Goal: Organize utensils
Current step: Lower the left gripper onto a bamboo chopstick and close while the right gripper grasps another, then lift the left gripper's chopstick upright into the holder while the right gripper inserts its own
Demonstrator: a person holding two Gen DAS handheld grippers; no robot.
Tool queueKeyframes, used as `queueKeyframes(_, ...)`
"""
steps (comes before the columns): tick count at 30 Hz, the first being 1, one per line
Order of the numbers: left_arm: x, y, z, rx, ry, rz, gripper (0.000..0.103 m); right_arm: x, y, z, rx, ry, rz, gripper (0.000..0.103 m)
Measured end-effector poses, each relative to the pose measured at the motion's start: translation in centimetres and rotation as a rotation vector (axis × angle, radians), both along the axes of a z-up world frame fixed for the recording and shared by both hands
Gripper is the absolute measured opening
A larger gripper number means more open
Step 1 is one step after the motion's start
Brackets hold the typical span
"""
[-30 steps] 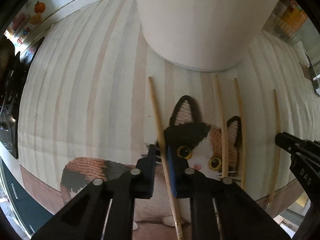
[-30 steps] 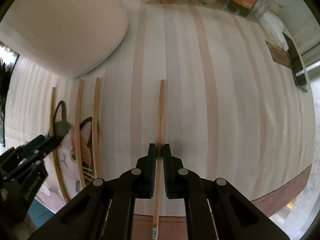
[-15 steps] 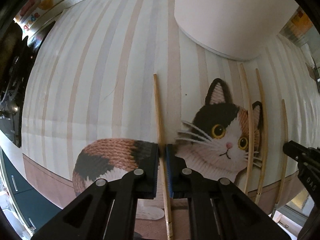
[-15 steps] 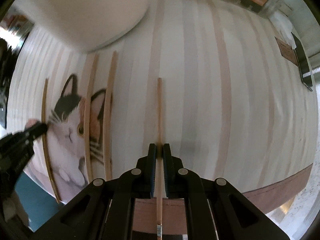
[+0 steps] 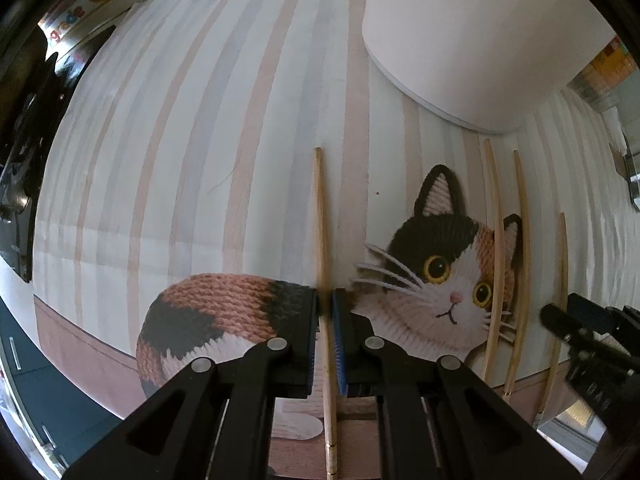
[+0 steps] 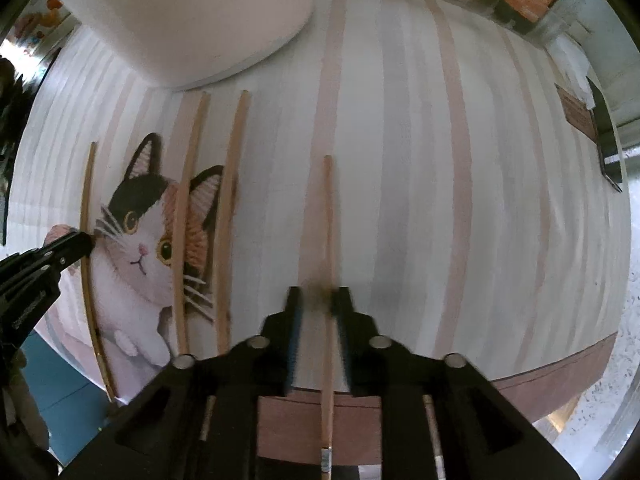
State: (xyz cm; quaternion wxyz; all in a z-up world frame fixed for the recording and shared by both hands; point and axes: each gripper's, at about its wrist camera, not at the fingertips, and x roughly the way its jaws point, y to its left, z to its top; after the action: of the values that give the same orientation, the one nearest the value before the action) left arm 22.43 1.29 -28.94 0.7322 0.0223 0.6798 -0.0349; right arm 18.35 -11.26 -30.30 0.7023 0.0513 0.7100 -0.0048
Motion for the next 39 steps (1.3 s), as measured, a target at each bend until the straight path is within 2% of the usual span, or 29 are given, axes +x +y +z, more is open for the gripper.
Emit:
queueKeyframes(2, -0.1, 0.0, 0.2, 0.002, -0.003, 0.004, 0.006, 0.1, 0.8, -0.1, -0.002, -0.002, 0.012, 0.039)
queueKeyframes(5, -0.3, 0.0, 0.1, 0.0, -0.008, 0.012, 0.006, 0.1, 2.3, -0.2, -0.039, -0.013, 0.019, 0.038)
queueKeyframes(6, -0.4, 0.1, 0.1, 0.001, -0.009, 0.013, 0.006, 0.0, 2.2, -0.2, -0.034, -0.017, 0.005, 0.036)
queueKeyframes(10, -0.8, -0.4, -0.1, 0.022, -0.023, 0.008, 0.005, -0.7, 1.3, 0.3, -0.035, -0.04, -0.042, 0.008)
queueKeyframes(15, -1.5, -1.2, 0.5, 0.067, -0.069, 0.001, 0.004, -1.0, 0.8, 0.6, -0.015, -0.043, -0.066, 0.007)
queueKeyframes(18, -1.6, -1.2, 2.0, 0.082, -0.121, 0.006, 0.004, -1.4, -0.1, 1.3, 0.0, -0.06, -0.087, 0.007)
queueKeyframes(27, -1.3, -1.5, 8.4, 0.085, -0.288, 0.032, 0.004, -1.7, -2.5, 6.9, 0.01, -0.208, -0.112, 0.007)
queueKeyframes(32, -0.4, -1.1, 11.9, 0.062, -0.368, 0.057, 0.004, -1.7, -3.0, 10.1, 0.026, -0.301, -0.132, 0.007)
queueKeyframes(39, -0.1, 0.3, 16.6, 0.021, -0.479, 0.118, 0.004, -1.0, -3.7, 12.9, 0.041, -0.426, -0.166, 0.007)
